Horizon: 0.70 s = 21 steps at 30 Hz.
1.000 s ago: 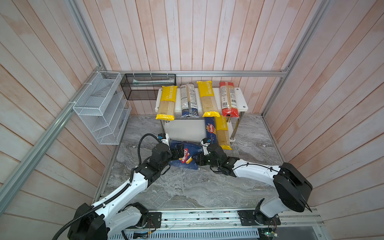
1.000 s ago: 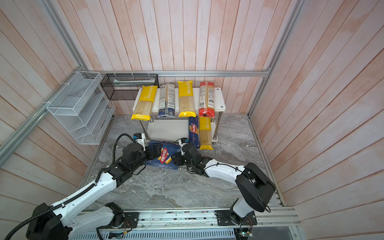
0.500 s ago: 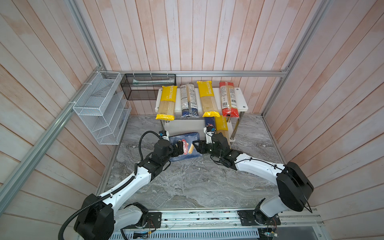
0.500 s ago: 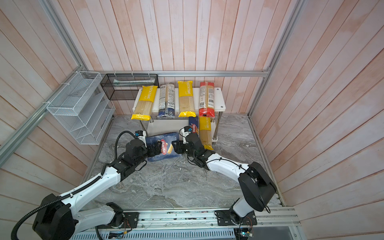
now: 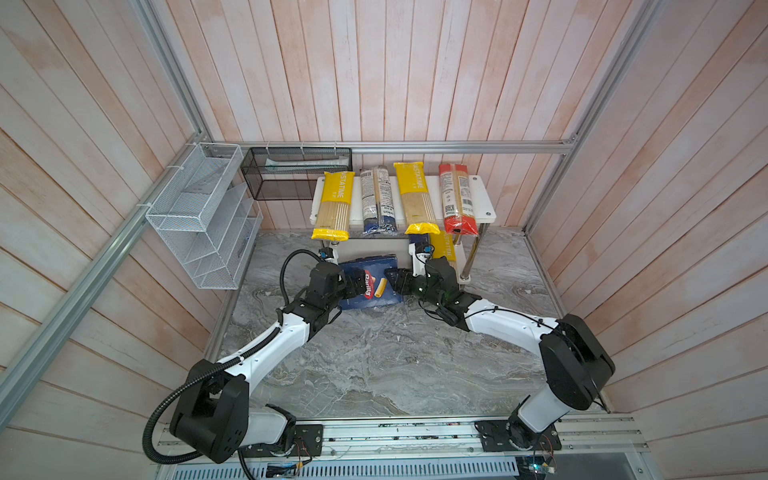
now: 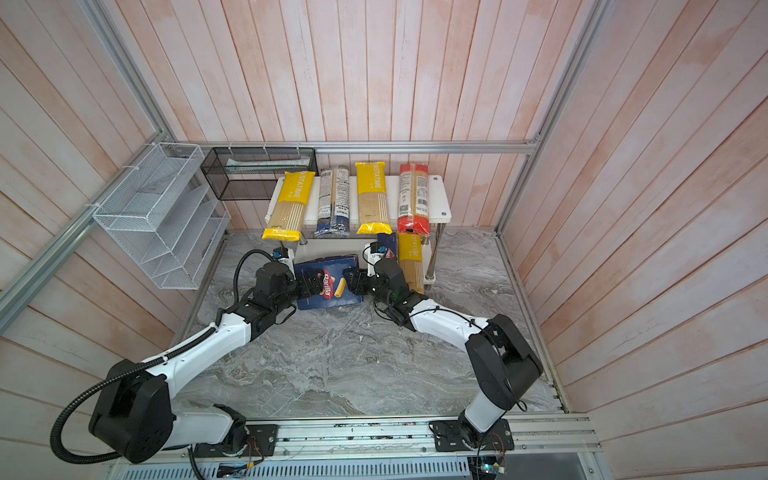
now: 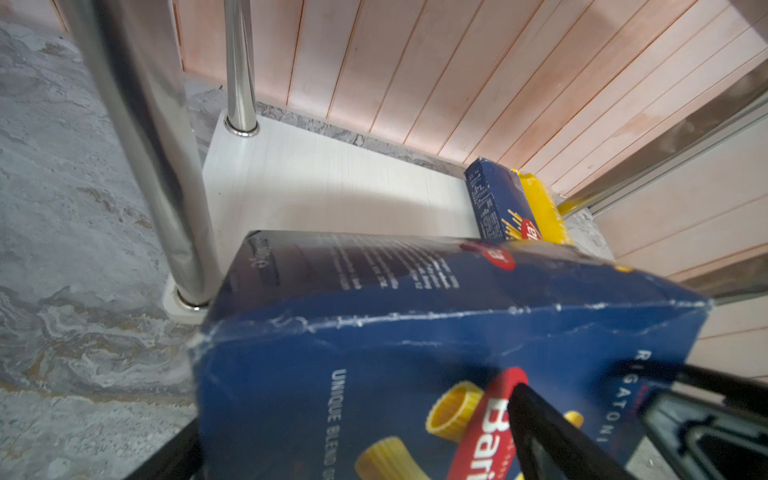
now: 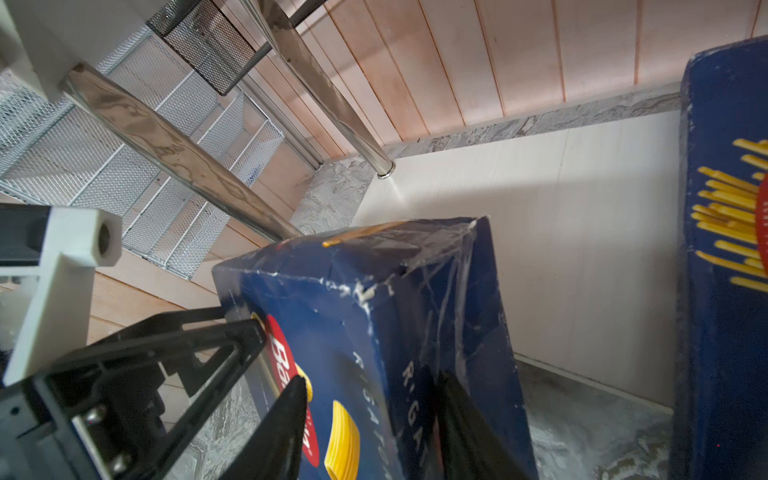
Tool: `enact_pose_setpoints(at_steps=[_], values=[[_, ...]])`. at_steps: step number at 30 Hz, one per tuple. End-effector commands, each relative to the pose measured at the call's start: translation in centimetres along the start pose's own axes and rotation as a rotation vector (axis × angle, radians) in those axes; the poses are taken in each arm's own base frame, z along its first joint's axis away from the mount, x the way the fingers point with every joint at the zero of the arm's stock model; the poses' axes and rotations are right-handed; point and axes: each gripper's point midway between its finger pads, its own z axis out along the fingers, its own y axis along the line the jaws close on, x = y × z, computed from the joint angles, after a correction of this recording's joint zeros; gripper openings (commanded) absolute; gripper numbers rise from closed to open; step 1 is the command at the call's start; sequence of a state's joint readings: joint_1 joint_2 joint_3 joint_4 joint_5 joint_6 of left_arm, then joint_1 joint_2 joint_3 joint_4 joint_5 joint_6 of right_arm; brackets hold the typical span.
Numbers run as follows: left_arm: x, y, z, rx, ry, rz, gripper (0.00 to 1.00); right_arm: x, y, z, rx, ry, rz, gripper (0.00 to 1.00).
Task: Place and organize the pasta boxes and bags onto the shelf
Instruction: 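Push the Rigatoni box with both grippers onto the lower tier beside the Spaghetti box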
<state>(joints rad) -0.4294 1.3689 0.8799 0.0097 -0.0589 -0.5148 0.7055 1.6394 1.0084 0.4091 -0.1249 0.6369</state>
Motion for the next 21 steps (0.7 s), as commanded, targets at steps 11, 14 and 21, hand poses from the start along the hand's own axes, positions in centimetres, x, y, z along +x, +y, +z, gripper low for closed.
enact_pose_setpoints(at_steps=[11, 14, 21], values=[[-6.1, -7.6, 0.0, 0.309, -0.146, 0.021, 1.0, -2.3, 5.5, 0.6, -0.25, -0.045, 0.013, 0.49], [-6.3, -7.5, 0.5, 0.307, -0.144, 0.025, 1.0, -2.6, 5.3, 1.1, -0.255, -0.049, 0.017, 0.49], [-6.4, -7.0, 1.6, 0.305, -0.133, 0.018, 1.0, -3.8, 5.1, 1.5, -0.269, -0.079, 0.034, 0.48]])
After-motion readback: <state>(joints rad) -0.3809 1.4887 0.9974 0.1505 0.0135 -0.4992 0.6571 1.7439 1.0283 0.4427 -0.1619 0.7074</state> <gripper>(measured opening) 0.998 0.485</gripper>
